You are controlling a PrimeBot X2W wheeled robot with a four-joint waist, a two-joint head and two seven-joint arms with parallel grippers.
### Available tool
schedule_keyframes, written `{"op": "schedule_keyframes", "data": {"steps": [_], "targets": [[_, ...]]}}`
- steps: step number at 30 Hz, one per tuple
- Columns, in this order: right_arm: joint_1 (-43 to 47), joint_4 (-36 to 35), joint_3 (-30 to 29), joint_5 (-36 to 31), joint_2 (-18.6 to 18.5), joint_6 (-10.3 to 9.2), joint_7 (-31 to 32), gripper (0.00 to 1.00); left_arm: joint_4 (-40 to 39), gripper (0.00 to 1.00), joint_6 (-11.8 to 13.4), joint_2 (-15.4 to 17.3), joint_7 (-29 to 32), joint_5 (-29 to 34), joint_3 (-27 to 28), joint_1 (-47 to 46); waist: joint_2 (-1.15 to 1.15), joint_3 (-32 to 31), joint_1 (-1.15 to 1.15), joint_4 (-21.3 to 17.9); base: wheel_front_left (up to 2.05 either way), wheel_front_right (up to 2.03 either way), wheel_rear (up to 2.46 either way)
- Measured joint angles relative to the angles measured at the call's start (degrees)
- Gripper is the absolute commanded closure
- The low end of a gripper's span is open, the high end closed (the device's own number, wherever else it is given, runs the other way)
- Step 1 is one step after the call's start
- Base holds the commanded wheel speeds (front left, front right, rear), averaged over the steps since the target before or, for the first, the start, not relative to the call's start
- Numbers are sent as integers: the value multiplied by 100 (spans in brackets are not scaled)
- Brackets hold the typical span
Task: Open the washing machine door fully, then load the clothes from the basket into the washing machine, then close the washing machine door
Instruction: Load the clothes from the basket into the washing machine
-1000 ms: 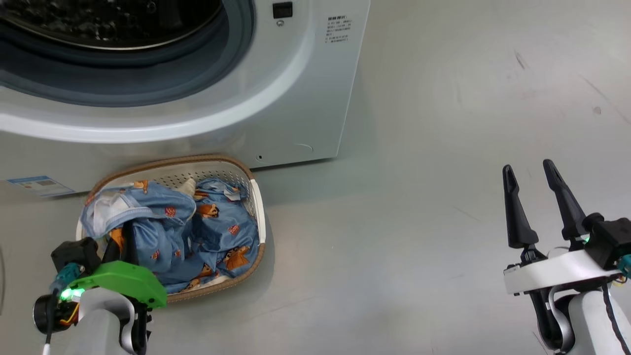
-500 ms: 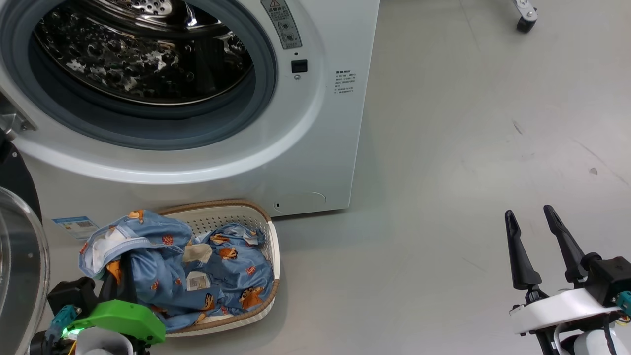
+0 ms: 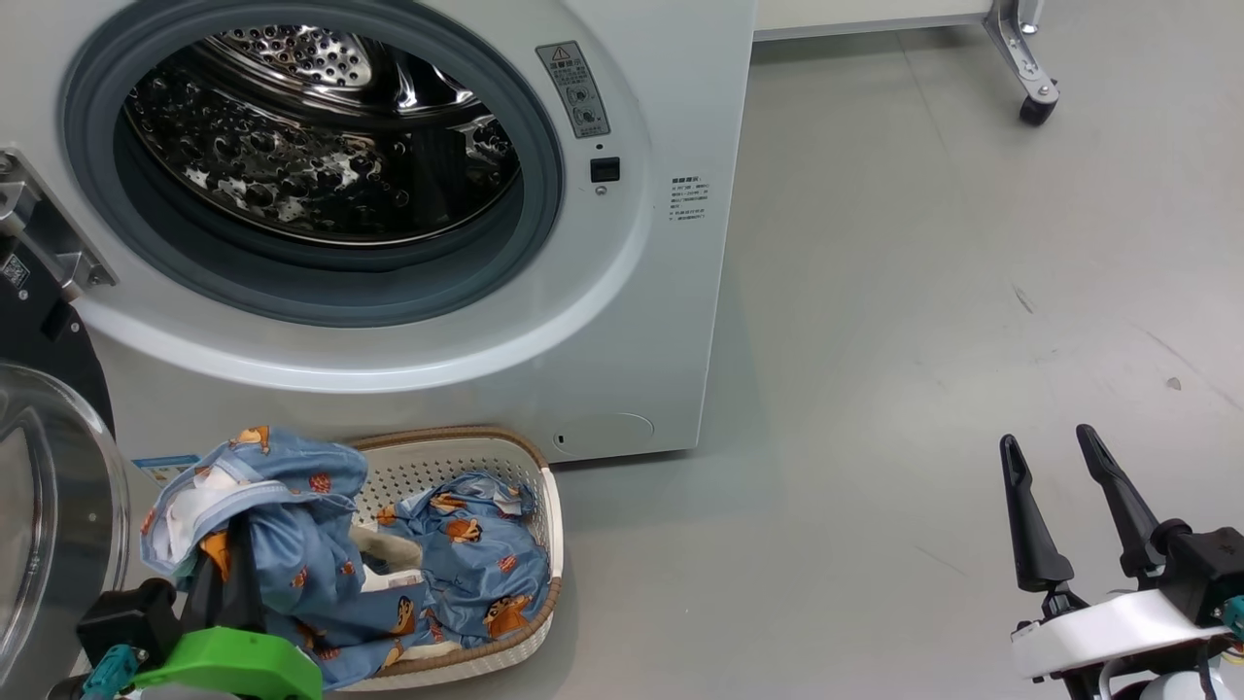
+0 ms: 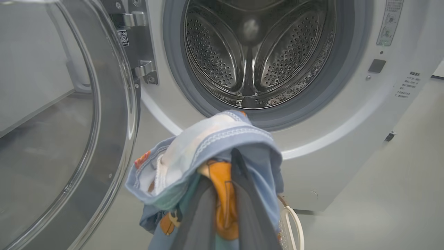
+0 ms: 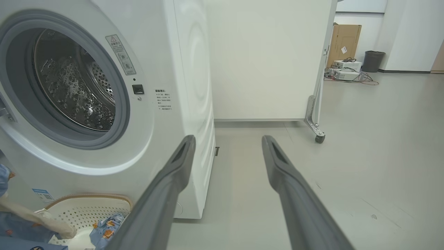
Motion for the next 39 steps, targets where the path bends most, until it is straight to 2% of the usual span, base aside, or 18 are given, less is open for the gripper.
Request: {"op": "schedule_keyframes", "data": {"steps": [18,39], "targets": [[240,-23,-174,-224,-69,0,0,0,-955,100,-25,2,0,25,-343,436,0,-213,0,46,0,0,0],[411,102,-243,-257,-10,0,0,0,-1560,100,7,4,0,22,-527,726,0,-316,0,44,0,0,0]]}}
